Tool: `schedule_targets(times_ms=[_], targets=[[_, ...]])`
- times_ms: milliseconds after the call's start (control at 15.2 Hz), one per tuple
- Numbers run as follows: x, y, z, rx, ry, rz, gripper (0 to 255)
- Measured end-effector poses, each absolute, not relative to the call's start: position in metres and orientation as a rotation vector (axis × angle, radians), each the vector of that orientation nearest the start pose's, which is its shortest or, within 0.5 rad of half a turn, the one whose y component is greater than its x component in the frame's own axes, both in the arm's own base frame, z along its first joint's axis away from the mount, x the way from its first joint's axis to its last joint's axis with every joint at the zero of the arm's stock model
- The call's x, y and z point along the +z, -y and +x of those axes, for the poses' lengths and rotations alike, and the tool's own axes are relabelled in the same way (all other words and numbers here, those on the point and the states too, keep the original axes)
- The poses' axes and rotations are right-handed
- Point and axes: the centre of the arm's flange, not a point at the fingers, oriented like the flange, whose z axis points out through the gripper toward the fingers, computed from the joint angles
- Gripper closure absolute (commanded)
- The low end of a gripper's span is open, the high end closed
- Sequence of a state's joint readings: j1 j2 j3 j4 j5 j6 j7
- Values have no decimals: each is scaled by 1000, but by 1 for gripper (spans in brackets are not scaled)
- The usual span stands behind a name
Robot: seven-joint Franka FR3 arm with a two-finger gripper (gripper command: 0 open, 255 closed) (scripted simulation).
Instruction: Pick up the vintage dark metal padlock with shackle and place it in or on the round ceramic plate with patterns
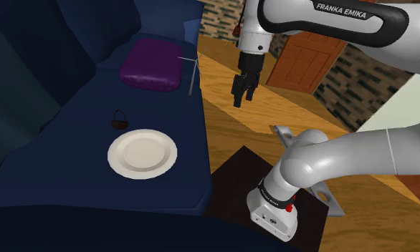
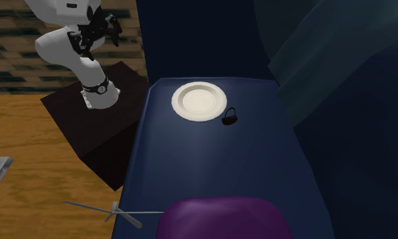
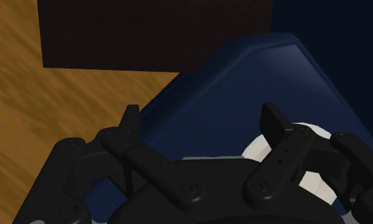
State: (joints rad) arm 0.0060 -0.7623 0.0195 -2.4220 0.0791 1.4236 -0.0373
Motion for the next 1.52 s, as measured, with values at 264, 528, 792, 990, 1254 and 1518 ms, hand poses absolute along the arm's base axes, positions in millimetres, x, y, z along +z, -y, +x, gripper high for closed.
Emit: schedule_targets(times_ms=[264, 528, 792, 990, 1254, 1518], targets=[[536, -33, 314, 375, 49, -3047, 0], [520, -64, 352, 403, -27, -3037, 0], [501, -93, 394, 430, -104, -3024, 0], [490, -113, 427, 450, -162, -3013, 0], [470, -139, 470, 477, -239, -2996, 0], [450, -159, 511, 504, -315, -2977, 0]])
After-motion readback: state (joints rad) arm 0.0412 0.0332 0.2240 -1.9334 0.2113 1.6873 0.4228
